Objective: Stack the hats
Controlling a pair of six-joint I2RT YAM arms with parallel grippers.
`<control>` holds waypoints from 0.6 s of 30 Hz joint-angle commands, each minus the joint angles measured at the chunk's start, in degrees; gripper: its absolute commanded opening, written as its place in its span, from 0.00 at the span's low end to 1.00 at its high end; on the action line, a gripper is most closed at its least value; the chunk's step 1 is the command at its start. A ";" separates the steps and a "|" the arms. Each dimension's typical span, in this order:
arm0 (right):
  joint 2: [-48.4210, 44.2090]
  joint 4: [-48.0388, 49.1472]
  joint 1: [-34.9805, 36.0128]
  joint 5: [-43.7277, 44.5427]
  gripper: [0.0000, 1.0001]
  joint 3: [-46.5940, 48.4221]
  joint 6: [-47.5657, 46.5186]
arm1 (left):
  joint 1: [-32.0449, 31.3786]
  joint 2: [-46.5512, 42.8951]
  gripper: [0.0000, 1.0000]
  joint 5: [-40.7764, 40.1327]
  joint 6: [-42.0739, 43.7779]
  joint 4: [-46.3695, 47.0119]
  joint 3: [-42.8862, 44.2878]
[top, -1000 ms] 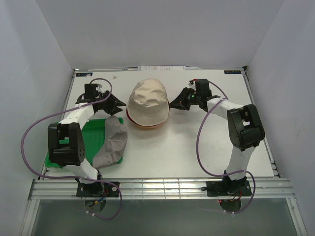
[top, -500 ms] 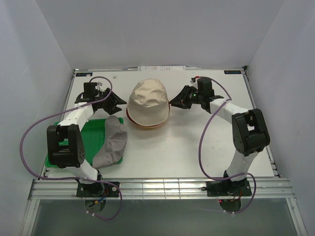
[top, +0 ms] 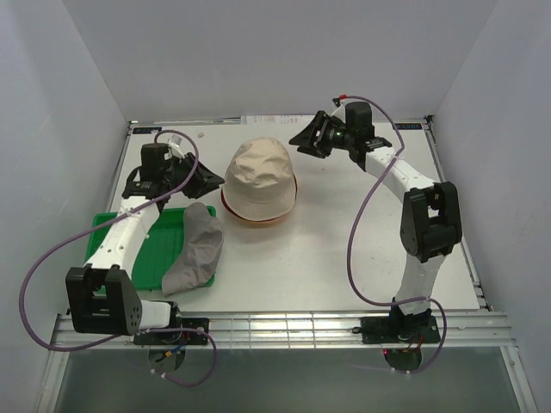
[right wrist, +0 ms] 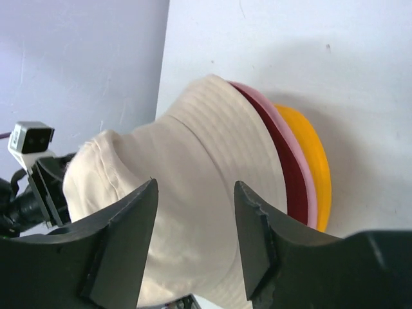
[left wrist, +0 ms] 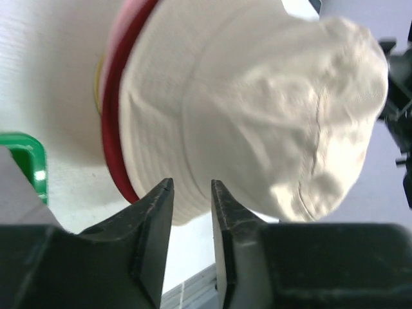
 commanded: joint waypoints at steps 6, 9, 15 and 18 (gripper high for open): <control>10.06 16.20 0.63 -6.27 0.64 11.26 4.52 | -10.83 -6.87 0.30 -2.78 -3.09 -1.59 -3.80; 14.11 17.60 1.86 -7.76 0.67 17.94 4.35 | -13.12 -7.05 0.29 -3.48 -3.98 -1.59 -3.89; 23.77 11.57 5.82 -8.65 0.70 35.14 1.99 | -15.84 -5.48 0.27 -5.24 -4.85 -1.68 -3.97; 25.89 8.39 6.35 -8.56 0.69 36.06 1.01 | -15.93 -4.68 0.28 -6.64 -4.50 -2.20 -3.80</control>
